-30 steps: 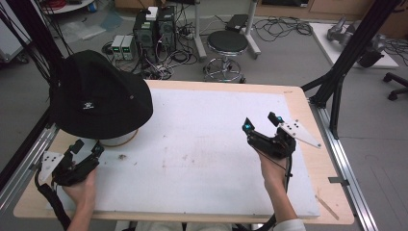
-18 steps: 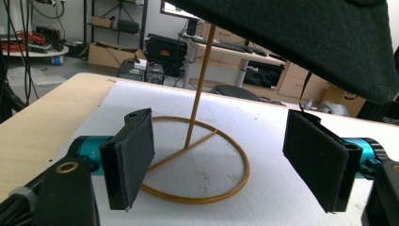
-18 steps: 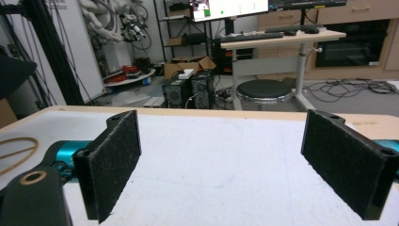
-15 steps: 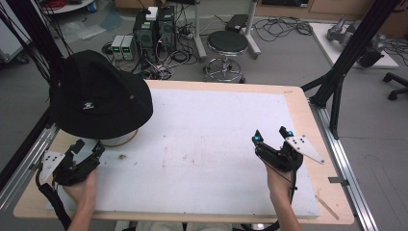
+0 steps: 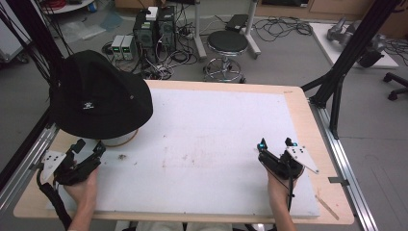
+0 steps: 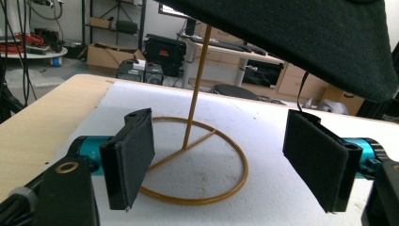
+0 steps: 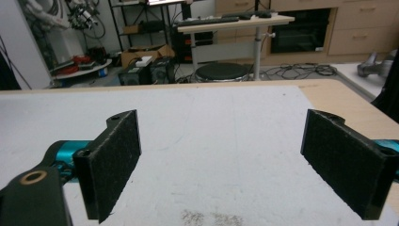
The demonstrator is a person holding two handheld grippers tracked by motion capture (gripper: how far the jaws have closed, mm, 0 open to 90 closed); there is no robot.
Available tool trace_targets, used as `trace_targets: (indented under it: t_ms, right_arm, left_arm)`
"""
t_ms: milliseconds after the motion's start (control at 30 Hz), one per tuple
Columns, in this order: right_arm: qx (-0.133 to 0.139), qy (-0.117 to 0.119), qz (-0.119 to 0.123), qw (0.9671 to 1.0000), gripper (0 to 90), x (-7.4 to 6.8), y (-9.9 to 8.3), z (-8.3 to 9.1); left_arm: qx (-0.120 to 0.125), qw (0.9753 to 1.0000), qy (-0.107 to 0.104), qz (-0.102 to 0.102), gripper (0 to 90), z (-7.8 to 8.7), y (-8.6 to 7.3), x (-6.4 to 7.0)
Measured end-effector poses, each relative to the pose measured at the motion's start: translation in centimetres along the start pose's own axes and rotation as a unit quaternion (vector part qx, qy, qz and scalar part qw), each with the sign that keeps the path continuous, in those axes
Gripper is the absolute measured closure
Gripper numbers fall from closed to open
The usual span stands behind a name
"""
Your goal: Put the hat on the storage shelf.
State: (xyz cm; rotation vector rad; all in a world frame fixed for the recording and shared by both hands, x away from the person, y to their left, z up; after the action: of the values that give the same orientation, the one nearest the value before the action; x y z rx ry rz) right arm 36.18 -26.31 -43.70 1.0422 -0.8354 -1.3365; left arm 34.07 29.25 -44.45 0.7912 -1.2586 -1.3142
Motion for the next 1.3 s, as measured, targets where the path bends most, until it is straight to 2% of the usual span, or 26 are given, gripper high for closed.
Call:
trace_targets:
  t_ms: [300, 333, 667, 900, 1067, 1300]
  right_arm:
    - [0.000, -0.002, -0.021, 0.9998, 11.6, 0.7, -0.4, 0.2]
    - [0.003, -0.004, -0.017, 0.9998, 11.6, 0.9, -0.4, 0.2]
    - [-0.001, -0.004, -0.032, 0.9995, 11.7, 1.3, -0.7, 0.4]
    - [-0.005, -0.004, -0.036, 0.9993, 11.7, 1.5, -0.9, 0.3]
    - [-0.005, -0.005, -0.028, 0.9996, 11.8, 1.5, -1.0, 0.4]
    - [-0.012, -0.008, -0.027, 0.9995, 12.0, 1.5, -1.3, 0.3]
  left_arm:
    - [-0.002, 1.0000, -0.002, -0.001, 25.5, -0.1, 0.0, 0.1]
    - [-0.003, 1.0000, -0.002, 0.000, 25.5, -0.1, -0.1, 0.0]
    - [-0.002, 1.0000, -0.002, 0.003, 25.5, 0.0, 0.0, 0.0]
    - [0.000, 1.0000, 0.003, 0.005, 25.5, 0.3, 0.0, -0.3]
    - [-0.001, 1.0000, 0.003, 0.005, 25.7, 0.2, 0.0, -0.3]
    - [-0.002, 1.0000, 0.000, 0.004, 25.7, 0.1, 0.0, -0.3]
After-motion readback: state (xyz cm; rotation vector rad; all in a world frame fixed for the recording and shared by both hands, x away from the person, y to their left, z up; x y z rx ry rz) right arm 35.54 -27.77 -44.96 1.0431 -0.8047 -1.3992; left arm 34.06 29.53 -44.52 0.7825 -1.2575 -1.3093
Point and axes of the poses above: each handheld gripper's, and its own axes: z roughly backward along the jaws, y roughly out of its top, x roughly to its right, the point moved 9 cm from there along -z, roughly forward along the jaws, and after that the axes turned 10 degrees about -x, right-handed, at the moved point
